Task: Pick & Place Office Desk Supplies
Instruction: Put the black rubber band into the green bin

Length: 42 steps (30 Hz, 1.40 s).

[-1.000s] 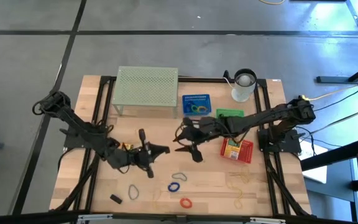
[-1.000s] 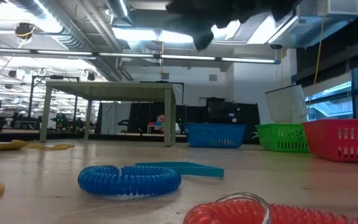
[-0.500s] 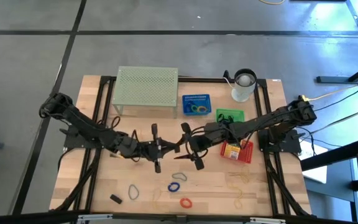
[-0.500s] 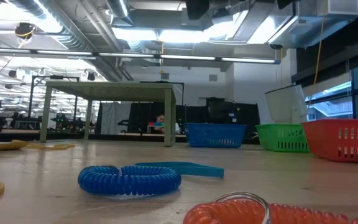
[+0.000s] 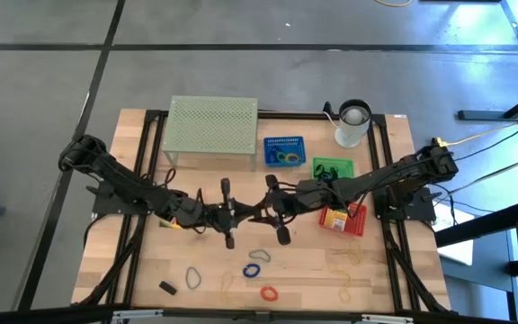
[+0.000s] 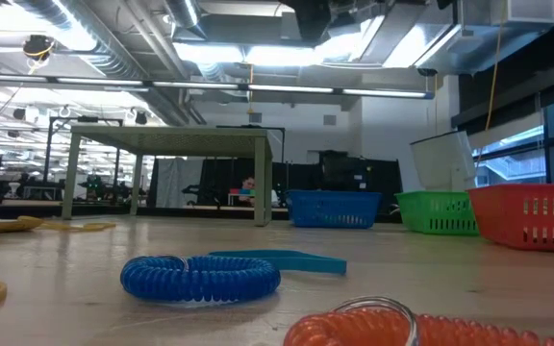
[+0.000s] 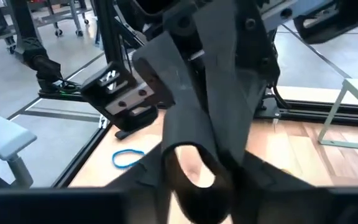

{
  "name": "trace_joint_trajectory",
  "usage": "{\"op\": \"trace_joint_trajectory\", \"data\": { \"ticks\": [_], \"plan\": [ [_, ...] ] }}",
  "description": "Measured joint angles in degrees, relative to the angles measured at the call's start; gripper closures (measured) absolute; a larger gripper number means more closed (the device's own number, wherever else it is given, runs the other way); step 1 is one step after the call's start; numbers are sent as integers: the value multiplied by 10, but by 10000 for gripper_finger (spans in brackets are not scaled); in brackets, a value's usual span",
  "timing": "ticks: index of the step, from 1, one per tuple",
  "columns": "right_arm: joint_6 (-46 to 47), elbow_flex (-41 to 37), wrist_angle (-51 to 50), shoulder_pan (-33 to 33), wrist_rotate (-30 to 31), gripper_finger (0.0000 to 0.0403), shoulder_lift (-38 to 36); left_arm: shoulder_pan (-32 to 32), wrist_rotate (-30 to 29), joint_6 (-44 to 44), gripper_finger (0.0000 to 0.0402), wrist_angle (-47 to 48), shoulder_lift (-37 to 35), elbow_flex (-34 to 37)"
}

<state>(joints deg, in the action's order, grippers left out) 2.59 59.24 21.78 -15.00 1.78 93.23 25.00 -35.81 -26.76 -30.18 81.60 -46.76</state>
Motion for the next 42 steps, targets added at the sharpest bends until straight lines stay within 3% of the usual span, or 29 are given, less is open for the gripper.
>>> {"op": "trace_joint_trajectory", "data": {
  "ticks": [6,15,24,31,37,42],
  "plan": [
    [0,0,-3,0,2,390,0,0,1,5,394,3,0,0],
    [24,0,-16,0,2,396,0,0,0,34,393,6,0,0],
    [45,0,-58,-1,52,399,0,2,-17,105,307,61,0,-1],
    [95,0,-239,8,144,399,-62,9,-76,139,259,165,0,0],
    [189,0,-458,38,202,399,-133,3,-76,153,258,186,0,0],
    [310,0,-670,72,255,398,-145,4,-75,156,260,180,0,0]
  ]
}}
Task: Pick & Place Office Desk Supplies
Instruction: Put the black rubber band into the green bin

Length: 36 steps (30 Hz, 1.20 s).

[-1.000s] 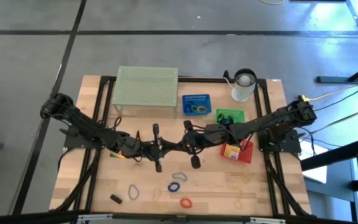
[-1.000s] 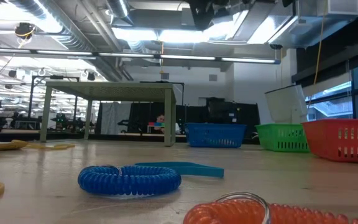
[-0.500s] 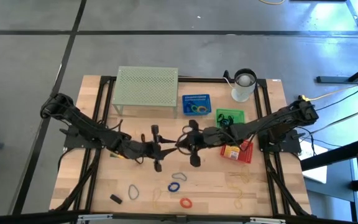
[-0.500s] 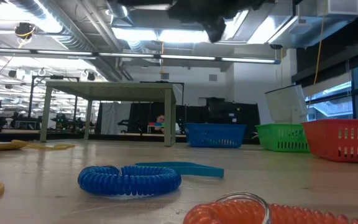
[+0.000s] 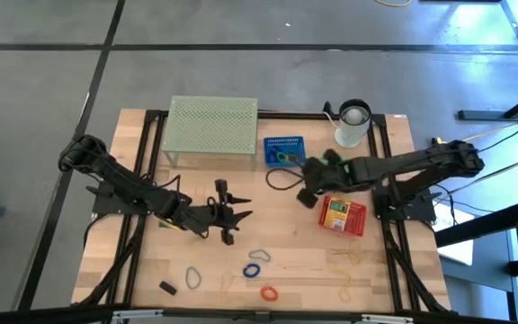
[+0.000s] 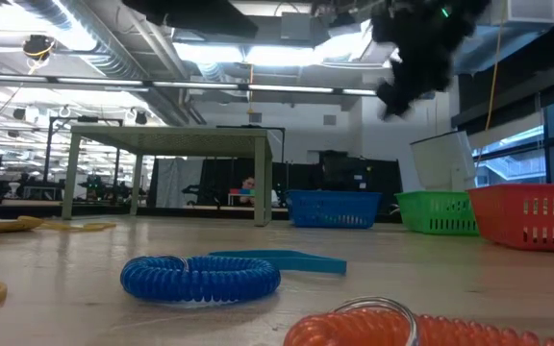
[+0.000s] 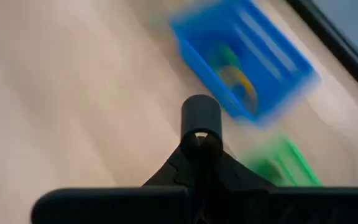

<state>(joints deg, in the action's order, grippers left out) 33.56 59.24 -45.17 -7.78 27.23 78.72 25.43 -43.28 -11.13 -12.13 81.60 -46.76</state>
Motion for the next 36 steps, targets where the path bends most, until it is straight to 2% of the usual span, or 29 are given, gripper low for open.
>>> {"op": "trace_joint_trajectory", "data": {
  "ticks": [2,5,15,24,30,36],
  "plan": [
    [44,-2,-64,15,14,398,4,0,2,5,260,0,0,0],
    [79,-25,-99,38,23,398,6,1,15,20,260,0,0,0],
    [104,-115,-66,105,19,390,7,1,25,30,260,-1,0,0],
    [140,-131,-61,131,19,376,7,1,38,31,260,-1,0,0],
    [135,-131,-54,130,17,335,7,1,85,39,260,-1,0,0],
    [133,-131,-48,130,17,263,7,1,138,98,261,9,0,0]
  ]
}}
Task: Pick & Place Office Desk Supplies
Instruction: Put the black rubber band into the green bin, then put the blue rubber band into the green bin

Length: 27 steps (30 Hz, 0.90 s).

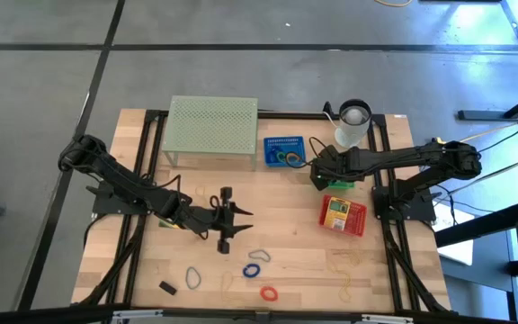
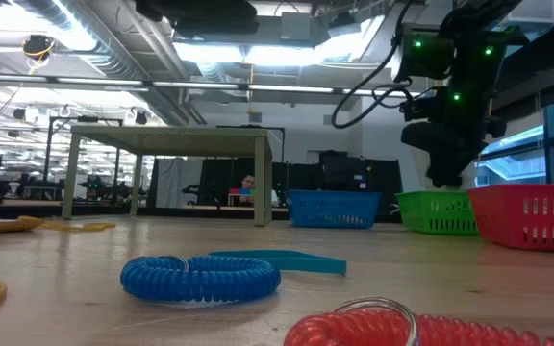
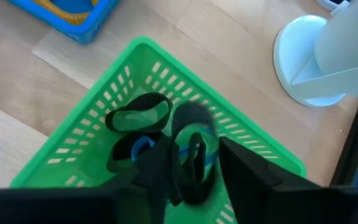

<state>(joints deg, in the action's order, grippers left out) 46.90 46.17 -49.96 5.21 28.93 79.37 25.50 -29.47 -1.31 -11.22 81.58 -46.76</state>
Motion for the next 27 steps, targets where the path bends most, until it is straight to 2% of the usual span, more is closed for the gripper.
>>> {"op": "trace_joint_trajectory", "data": {
  "ticks": [7,13,16,20,23,27],
  "plan": [
    [-10,0,21,0,0,174,0,0,83,70,260,52,0,0],
    [-10,0,58,0,1,125,0,0,174,91,260,67,29,0],
    [-9,0,79,0,-5,113,0,0,212,96,256,67,59,0],
    [-10,0,134,-3,-82,111,0,-1,215,112,243,69,93,0],
    [-41,0,209,-19,-135,115,0,-1,211,112,233,69,103,0],
    [-109,0,335,-70,-166,123,0,-1,201,112,225,73,102,0]
  ]
}}
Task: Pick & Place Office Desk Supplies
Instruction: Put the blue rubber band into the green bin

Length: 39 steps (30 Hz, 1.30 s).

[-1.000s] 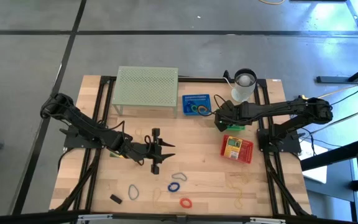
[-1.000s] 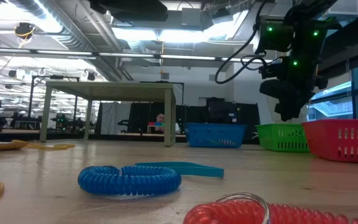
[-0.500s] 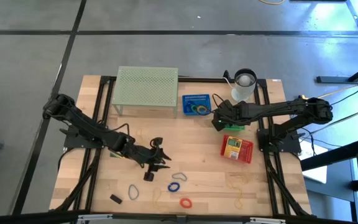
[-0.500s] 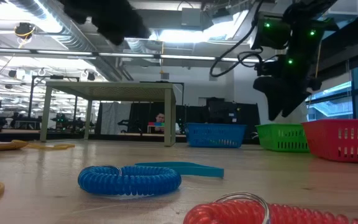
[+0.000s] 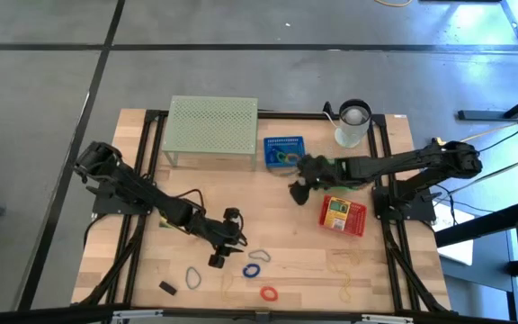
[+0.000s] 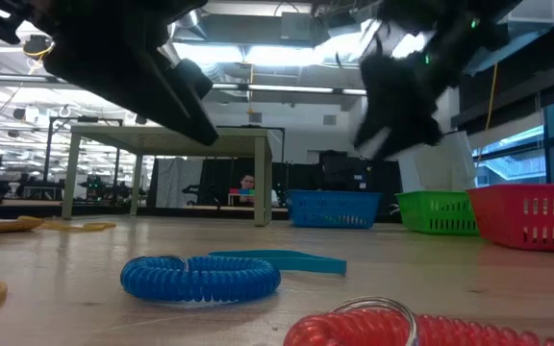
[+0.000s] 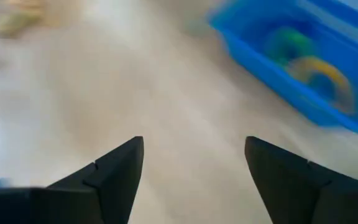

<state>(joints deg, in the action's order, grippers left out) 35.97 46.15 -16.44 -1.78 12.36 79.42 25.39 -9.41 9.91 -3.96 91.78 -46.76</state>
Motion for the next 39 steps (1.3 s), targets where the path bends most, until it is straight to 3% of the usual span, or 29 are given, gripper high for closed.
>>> {"op": "trace_joint_trajectory", "data": {
  "ticks": [8,16,23,29,34,39],
  "plan": [
    [-91,0,167,-130,-17,137,18,5,0,28,225,28,-4,0],
    [-196,0,304,-229,1,145,121,12,3,45,227,53,-4,0],
    [-216,0,356,-246,2,145,202,10,3,44,224,55,-4,0],
    [-245,4,416,-246,-38,145,266,11,3,45,226,57,-6,0],
    [-269,47,417,-246,-85,145,319,12,3,45,224,56,-6,0],
    [-325,104,412,-246,-95,145,379,12,1,43,227,57,-6,0]
  ]
}}
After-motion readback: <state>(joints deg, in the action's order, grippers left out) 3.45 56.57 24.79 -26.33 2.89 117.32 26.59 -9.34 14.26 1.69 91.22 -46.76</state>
